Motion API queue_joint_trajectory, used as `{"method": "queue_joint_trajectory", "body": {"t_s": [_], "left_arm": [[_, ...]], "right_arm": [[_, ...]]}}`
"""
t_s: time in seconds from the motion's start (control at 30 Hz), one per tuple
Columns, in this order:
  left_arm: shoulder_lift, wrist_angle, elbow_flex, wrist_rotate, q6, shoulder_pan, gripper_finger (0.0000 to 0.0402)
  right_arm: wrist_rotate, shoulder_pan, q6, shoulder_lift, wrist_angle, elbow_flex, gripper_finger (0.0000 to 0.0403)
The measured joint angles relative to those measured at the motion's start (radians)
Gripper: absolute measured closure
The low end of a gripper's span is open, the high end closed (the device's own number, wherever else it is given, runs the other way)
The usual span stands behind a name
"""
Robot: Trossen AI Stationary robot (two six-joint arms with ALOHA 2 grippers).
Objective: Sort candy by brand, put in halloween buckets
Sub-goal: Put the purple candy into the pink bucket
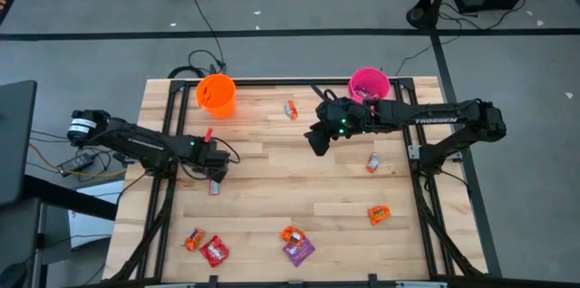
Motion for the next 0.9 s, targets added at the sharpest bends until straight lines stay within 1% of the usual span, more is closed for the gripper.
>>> {"method": "queue_joint_trajectory", "body": {"t_s": [0.1, 0.27, 0.4, 0.5, 0.6, 0.73, 0.9], "left_arm": [[-0.001, 0.064, -0.009, 0.021, 0.013, 0.0, 0.014], [-0.002, 0.13, -0.012, 0.034, 0.012, 0.0, 0.0212], [0.001, 0.126, 0.027, 0.035, 0.022, 0.001, 0.0261], [0.003, 0.133, 0.079, 0.039, 0.065, 0.0, 0.0289], [0.003, 0.231, 0.13, 0.037, 0.118, 0.0, 0.0316], [0.003, 0.392, 0.195, 0.032, 0.186, -0.004, 0.0349], [0.002, 0.59, 0.257, 0.029, 0.26, -0.004, 0.0375]], "right_arm": [[0.006, 0.008, 0.019, 0.0, -0.001, 0.0, 0.0214], [0.01, 0.027, 0.045, 0.0, 0.0, 0.0, 0.0214], [0.009, 0.049, 0.041, 0.0, 0.0, 0.0, 0.0214], [0.009, 0.067, 0.004, 0.0, 0.0, 0.0, 0.0214], [-0.002, 0.084, -0.013, 0.0, 0.0, 0.0, 0.0214], [-0.034, 0.102, 0.011, 0.0, 0.0, 0.0, 0.0214], [-0.069, 0.129, 0.031, 0.0, 0.0, 0.0, 0.0214]]}}
